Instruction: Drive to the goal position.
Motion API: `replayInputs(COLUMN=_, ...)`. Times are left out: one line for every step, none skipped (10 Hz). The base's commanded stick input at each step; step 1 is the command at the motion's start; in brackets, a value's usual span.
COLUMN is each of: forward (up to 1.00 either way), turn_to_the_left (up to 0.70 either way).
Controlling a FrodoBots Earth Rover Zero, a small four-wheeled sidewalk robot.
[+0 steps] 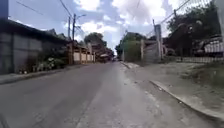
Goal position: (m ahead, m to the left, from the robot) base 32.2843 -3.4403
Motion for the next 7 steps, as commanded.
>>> replayInputs(forward=1.0, turn_to_the_left=0.0)
replayInputs(forward=1.0, turn_to_the_left=0.0)
replayInputs(forward=1.0, turn_to_the_left=0.0)
replayInputs(forward=1.0, turn_to_the_left=0.0)
replayInputs(forward=1.0, turn_to_the_left=0.0)
replayInputs(forward=1.0, turn_to_the_left=0.0)
replayInputs(forward=1.0, turn_to_the_left=-0.31)
